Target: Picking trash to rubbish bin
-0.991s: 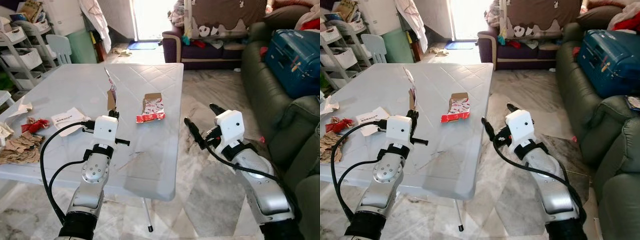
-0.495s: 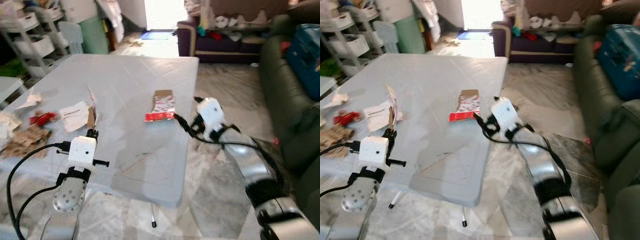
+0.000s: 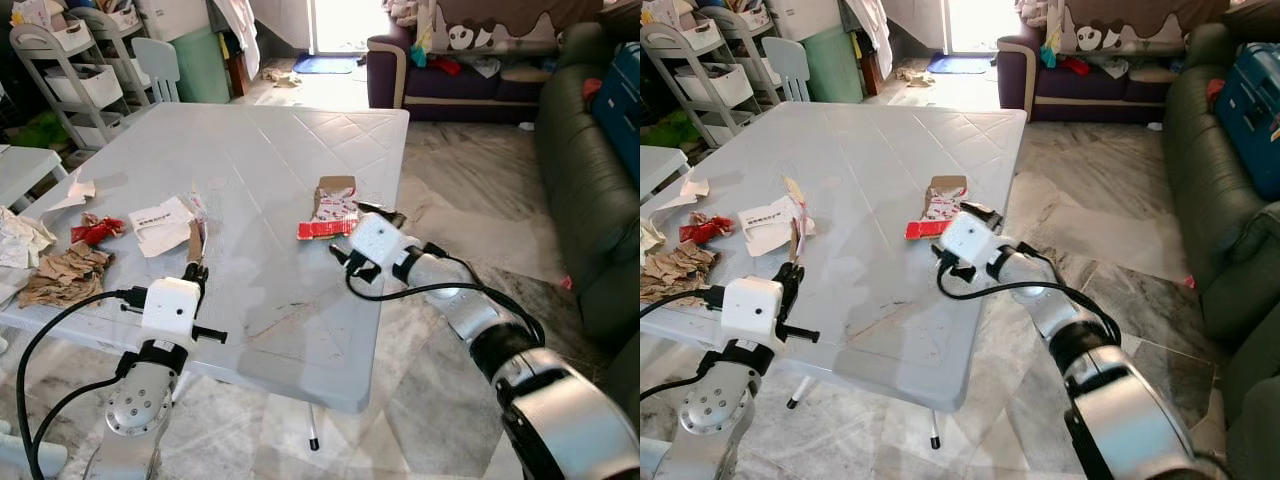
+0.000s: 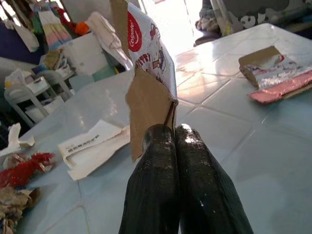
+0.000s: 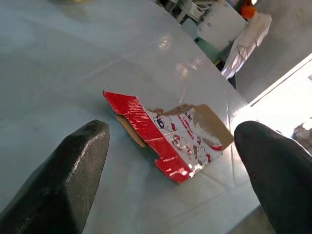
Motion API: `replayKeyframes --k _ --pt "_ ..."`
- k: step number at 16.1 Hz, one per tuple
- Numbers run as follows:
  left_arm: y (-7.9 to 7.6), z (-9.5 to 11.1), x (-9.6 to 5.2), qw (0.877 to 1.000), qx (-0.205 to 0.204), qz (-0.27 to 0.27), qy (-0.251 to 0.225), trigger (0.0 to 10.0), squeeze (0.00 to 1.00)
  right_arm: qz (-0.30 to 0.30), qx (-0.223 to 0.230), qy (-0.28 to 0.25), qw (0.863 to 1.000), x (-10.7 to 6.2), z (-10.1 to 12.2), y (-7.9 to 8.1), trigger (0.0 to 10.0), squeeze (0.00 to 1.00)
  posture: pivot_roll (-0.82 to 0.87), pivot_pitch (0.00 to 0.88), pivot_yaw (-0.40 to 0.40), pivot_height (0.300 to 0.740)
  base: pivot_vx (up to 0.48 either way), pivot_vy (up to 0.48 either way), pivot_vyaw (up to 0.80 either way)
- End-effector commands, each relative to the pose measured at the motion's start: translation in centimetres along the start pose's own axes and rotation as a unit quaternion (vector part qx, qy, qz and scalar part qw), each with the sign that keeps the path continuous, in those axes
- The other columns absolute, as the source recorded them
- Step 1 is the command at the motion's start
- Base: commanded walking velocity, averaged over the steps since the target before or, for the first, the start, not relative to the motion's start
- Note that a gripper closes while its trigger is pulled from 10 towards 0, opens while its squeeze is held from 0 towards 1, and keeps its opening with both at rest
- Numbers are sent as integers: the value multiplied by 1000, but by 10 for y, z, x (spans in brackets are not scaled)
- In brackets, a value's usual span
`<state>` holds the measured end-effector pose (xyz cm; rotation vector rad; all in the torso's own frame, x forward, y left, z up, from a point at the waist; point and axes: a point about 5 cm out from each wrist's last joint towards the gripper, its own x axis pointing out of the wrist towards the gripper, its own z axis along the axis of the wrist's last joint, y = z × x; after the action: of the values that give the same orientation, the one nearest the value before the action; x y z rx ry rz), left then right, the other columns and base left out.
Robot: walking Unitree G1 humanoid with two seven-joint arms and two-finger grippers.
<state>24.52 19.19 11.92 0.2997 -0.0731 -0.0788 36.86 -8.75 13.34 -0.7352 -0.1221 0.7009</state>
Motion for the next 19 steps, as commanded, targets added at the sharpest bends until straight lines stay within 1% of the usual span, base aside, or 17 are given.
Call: replayKeyframes --k 1,3,6,8,10,13,17,18,19 --pt "3 6 0 1000 5 -3 -6 0 0 14 -59 -2 998 5 5 1 10000 0 196 38 67 740 0 0 0" --pt "2 8 0 1000 3 -6 -8 0 0 25 -102 -1 994 6 5 4 10000 0 206 34 64 740 0 0 0" --pt "1 9 -2 1000 -2 -8 -6 0 0 30 -144 -1 989 10 8 8 10000 0 214 39 59 740 0 0 0" --pt "-2 11 -3 1000 -6 -19 -7 0 0 15 -186 8 982 15 10 9 10000 0 227 46 56 740 0 0 0" --pt "-2 12 -4 1000 -9 -21 -6 0 0 -3 -205 25 978 18 10 7 10000 0 236 52 56 740 0 0 0" --pt "-3 13 -7 1000 -11 -25 -5 0 0 -19 -219 52 974 20 9 4 10000 0 244 63 55 740 0 0 0" --pt "-2 14 -7 1000 -12 -27 -1 0 0 -10 -230 85 970 18 -1 10 10000 0 246 74 54 740 0 0 0" --pt "-2 14 -7 1000 -13 -28 -1 0 0 -14 -233 91 968 17 -3 9 3804 0 247 75 53 740 0 0 0" --pt "-3 14 -7 1000 -13 -28 -1 0 0 -20 -233 92 968 17 -2 8 0 0 247 76 51 740 0 0 0"
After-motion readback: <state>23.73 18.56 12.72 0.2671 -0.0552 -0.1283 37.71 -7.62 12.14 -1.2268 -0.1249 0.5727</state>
